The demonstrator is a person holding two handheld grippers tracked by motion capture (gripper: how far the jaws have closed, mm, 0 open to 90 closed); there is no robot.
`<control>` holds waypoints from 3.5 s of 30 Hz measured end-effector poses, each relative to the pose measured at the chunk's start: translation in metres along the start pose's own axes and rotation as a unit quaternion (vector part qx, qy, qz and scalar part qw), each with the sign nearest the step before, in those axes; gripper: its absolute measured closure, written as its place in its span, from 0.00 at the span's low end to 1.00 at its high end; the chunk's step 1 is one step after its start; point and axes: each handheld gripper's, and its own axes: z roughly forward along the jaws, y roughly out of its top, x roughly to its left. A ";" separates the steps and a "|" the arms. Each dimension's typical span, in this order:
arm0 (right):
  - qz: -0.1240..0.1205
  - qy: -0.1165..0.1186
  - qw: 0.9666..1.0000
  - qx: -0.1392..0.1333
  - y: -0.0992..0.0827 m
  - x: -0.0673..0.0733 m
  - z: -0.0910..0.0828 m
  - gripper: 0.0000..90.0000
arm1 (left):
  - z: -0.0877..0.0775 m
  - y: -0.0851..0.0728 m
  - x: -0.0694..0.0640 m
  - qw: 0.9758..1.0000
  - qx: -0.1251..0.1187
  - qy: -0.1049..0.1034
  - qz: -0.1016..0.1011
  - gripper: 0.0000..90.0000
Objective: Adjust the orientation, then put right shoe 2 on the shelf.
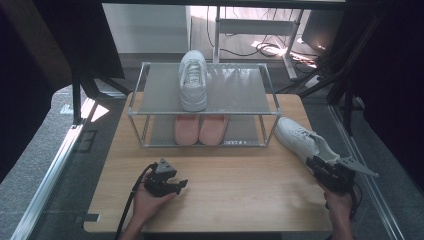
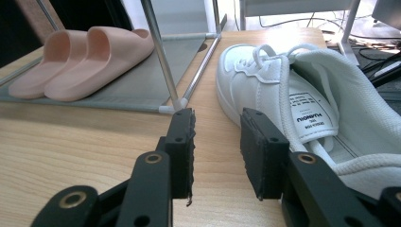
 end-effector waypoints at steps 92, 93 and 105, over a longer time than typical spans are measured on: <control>0.020 -0.007 0.995 0.097 0.055 -0.098 0.062 0.91 | -0.004 -0.001 0.006 1.000 -0.006 -0.001 -0.017 0.47; 0.036 -0.002 0.996 0.087 0.055 -0.098 0.059 0.91 | -0.003 -0.001 0.006 1.000 -0.007 -0.001 -0.017 0.47; 0.133 0.031 0.991 -0.010 0.058 -0.085 0.035 0.91 | -0.005 -0.001 0.007 1.000 -0.007 0.000 -0.018 0.47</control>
